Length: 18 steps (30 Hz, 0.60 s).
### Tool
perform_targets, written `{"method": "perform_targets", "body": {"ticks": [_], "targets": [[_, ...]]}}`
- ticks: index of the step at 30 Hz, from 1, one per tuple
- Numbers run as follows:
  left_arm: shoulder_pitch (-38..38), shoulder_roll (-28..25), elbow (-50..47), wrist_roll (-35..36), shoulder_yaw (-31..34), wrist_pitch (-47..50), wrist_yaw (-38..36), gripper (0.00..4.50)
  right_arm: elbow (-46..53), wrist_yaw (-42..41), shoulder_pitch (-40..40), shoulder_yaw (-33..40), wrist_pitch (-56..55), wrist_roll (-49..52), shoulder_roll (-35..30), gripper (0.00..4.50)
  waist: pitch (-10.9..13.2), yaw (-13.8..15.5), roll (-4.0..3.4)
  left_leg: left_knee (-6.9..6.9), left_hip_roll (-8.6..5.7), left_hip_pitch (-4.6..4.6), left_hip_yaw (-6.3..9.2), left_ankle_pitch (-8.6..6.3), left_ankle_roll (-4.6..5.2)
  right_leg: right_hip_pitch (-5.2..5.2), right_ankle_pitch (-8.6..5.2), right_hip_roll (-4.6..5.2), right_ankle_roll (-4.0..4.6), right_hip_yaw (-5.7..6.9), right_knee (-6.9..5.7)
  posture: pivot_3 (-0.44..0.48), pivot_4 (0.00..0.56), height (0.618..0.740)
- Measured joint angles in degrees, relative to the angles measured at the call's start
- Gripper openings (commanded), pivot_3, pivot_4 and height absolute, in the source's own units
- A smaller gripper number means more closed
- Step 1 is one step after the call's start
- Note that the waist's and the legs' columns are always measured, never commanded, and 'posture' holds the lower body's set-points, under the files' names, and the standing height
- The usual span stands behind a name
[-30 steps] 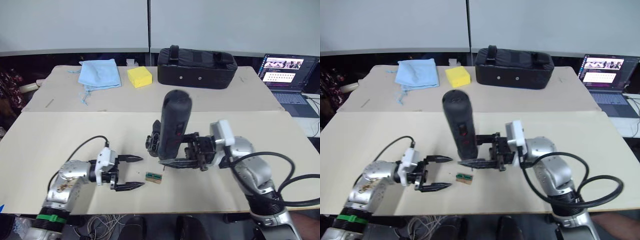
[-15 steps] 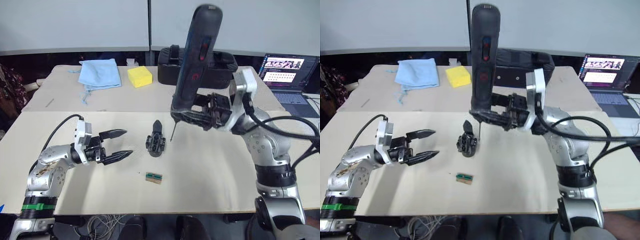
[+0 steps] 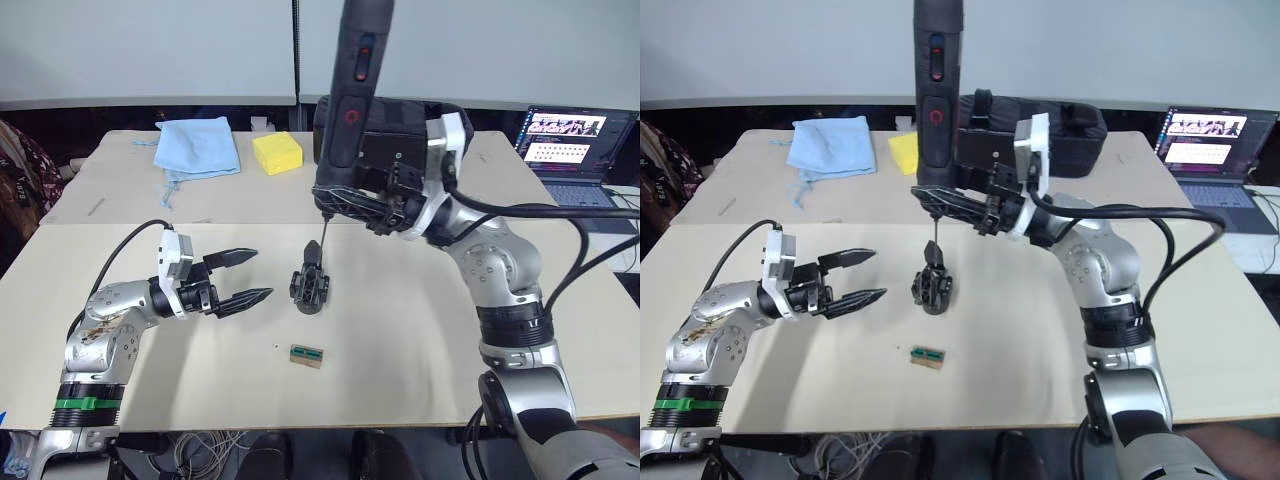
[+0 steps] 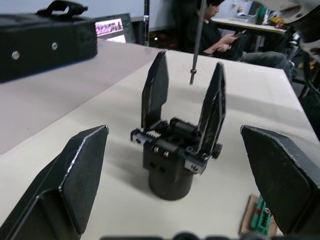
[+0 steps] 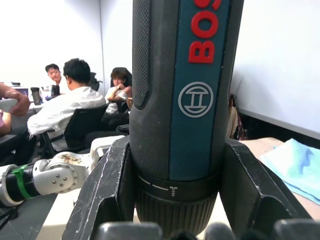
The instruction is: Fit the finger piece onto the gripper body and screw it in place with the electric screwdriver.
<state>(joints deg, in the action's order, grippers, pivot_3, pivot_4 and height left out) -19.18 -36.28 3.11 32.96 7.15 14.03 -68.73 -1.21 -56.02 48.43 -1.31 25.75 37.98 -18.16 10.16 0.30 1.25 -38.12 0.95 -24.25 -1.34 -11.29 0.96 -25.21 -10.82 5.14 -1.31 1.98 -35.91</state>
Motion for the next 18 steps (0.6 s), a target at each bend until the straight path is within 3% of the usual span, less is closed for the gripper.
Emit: {"method": "perform_targets", "body": {"ticks": [10,18], "targets": [[0.7,1.0,1.4,-3.8,-2.8,-3.7,-1.7,4.5,-3.0,1.1,1.2,-2.8,-0.8,-4.8,5.3,1.92,0.0,-0.3,-0.01,0.0,0.0,-0.01,0.01,0.0,0.0,-0.01,0.02,0.0,0.04,0.0,0.0,0.0,0.15,0.74],[0.8,3.0,2.4,-5.8,-4.4,-5.4,-1.6,4.5,-3.9,-0.8,0.8,-4.7,-1.5,-6.4,5.9,1.92,0.0,-0.4,0.0,0.0,-0.01,-0.02,0.02,0.0,0.0,-0.01,0.03,0.01,0.05,0.0,0.0,0.0,0.15,0.74]]}}
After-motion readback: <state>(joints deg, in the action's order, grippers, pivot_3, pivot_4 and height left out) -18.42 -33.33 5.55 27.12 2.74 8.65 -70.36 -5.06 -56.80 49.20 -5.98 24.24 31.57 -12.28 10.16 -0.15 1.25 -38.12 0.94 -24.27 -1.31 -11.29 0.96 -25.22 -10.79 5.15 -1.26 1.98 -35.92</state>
